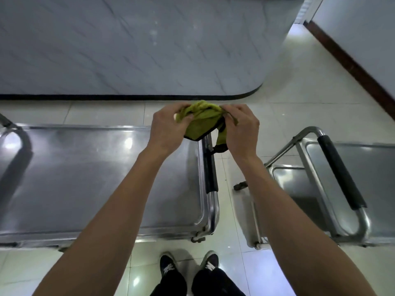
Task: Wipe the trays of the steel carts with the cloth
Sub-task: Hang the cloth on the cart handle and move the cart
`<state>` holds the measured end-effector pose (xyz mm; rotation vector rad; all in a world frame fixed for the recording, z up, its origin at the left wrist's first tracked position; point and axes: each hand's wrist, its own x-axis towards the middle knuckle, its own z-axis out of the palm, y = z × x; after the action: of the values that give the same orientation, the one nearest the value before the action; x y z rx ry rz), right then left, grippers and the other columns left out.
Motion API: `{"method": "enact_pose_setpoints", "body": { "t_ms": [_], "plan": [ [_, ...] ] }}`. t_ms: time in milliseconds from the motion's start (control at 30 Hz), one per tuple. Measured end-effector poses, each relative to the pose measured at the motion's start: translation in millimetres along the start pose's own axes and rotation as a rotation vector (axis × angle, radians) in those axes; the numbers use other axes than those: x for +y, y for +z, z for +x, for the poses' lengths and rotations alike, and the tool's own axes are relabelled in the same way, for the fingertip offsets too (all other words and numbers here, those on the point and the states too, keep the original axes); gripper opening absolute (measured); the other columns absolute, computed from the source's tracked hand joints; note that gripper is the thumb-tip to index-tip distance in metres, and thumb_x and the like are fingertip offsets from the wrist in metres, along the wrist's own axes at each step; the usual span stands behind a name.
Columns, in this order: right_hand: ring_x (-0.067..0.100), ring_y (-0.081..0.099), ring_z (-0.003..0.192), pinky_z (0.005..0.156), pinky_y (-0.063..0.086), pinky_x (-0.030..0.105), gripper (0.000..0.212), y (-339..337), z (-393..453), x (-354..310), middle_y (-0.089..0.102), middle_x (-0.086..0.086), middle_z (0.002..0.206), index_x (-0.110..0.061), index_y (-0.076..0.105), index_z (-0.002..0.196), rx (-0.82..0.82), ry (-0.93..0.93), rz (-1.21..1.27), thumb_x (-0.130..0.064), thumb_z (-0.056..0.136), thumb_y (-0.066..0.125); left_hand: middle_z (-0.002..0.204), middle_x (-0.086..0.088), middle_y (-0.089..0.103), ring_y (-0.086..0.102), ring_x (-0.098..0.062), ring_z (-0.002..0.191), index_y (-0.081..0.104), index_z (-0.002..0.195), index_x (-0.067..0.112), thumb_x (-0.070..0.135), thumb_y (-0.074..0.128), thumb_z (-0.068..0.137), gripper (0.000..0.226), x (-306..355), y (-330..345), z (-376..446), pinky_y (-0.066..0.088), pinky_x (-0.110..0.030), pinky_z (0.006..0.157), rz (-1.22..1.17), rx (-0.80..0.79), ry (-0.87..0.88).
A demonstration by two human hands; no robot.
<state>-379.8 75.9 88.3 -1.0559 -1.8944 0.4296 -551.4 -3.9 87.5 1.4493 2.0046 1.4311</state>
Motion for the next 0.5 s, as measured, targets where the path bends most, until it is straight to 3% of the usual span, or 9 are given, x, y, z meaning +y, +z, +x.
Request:
{"method": "enact_pose_setpoints", "body": {
  "t_ms": [133, 367, 500],
  "plan": [
    [0.015, 0.064, 0.092, 0.078, 0.053, 0.022, 0.021, 5, 24, 19, 0.068, 0.003, 0.103, -0.013, 0.077, 0.108, 0.047, -0.028, 0.027, -0.009, 0.094, 0.061, 0.112, 0.018, 0.069, 0.059, 0.002, 0.105, 0.070, 0.117, 0.028, 0.027, 0.070, 0.092, 0.025, -4, 18, 18, 0.038, -0.002, 0.086, -0.011, 0.018, 0.044],
    [0.023, 0.064, 0.095, 0.082, 0.052, 0.022, 0.020, 15, -19, 60, 0.066, 0.008, 0.106, -0.008, 0.076, 0.109, -0.132, 0.032, 0.010, -0.006, 0.094, 0.062, 0.110, 0.016, 0.067, 0.056, 0.003, 0.100, 0.072, 0.113, 0.026, 0.017, 0.073, 0.089, 0.025, -36, 50, -8, 0.037, 0.000, 0.085, 0.005, -0.032, -0.079],
    [0.029, 0.065, 0.094, 0.080, 0.056, 0.038, 0.020, 24, -76, 85, 0.068, 0.011, 0.104, -0.006, 0.077, 0.106, -0.261, 0.046, -0.027, -0.001, 0.089, 0.068, 0.112, 0.006, 0.070, 0.061, -0.008, 0.103, 0.073, 0.108, 0.020, 0.010, 0.074, 0.086, 0.025, -68, 65, -52, 0.046, -0.020, 0.094, 0.040, -0.098, -0.224]
  ]
}}
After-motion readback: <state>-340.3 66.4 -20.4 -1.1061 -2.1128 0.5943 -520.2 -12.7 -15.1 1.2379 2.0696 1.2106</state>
